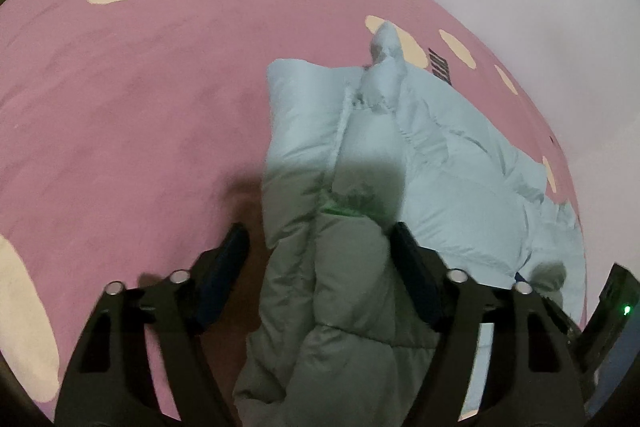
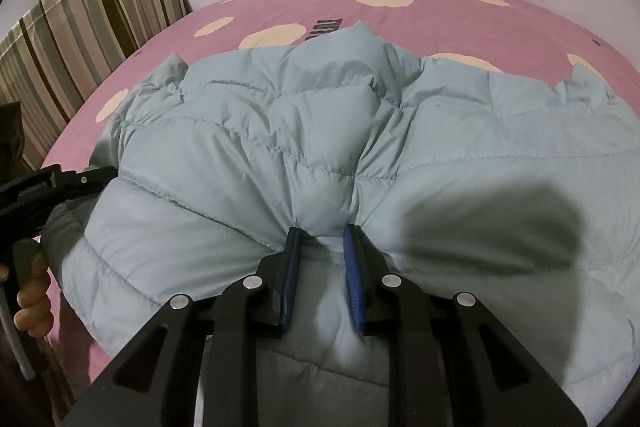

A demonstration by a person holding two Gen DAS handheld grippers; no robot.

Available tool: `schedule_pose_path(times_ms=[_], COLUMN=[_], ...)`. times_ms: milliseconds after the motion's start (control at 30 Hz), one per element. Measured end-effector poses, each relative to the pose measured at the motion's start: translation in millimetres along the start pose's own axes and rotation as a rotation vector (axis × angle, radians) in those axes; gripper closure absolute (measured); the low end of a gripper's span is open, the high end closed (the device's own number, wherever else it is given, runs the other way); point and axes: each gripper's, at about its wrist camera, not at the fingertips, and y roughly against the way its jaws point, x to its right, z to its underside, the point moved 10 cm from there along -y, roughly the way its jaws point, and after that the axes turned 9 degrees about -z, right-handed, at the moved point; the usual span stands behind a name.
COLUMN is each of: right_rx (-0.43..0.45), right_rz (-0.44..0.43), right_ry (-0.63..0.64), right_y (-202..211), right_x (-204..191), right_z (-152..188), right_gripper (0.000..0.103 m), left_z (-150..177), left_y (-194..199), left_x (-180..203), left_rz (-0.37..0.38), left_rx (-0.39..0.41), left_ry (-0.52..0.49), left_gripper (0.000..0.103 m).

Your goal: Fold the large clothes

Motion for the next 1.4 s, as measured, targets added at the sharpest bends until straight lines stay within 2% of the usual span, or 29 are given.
schedule_pose_path(times_ms=[33,67,100,167,367,567,967,1400], right_rx=[0.001,0.002,0.002,0.003,0.007,0.012,0.033,0.068], right_rz=[0.0,0.001,0.003,0.006,0.018,0.031,0.042,0.045], right_ry=[-0.001,-0.002,-0.002,0.0,0.008,0.015,0.024,-0.025], right_y=[0,0,0,-1,-1,-2,5,38], right_x=[0,0,0,0,-2,-3,-4,17], right_z=[0,0,1,1,1,1,0,7], right_gripper=[0.081,0.081,0.081,0.081,0.081,0.081,0.08,0.08], left_z=[1,2,3,5,5,1,-6,1], left_y=[-1,-2,-2,-1,13,42,98,105], left_x=[4,6,8,12,18,34,85,134], left_rz=[0.029,0.046,0.054,0.064,0.05,-0.003,-0.039,-0.061], left_rx=[-0.011,-0.021,-0.026,-0.025,0.005,0.077,0.184,0.217], left_ry=[-0.006,-0.003,-0.004,-0.017,-0.034,-0.067,-0.12,-0.185], left_gripper=[0.051,0.058,0.06,0.069,0.085,0.089,0.09,0.09])
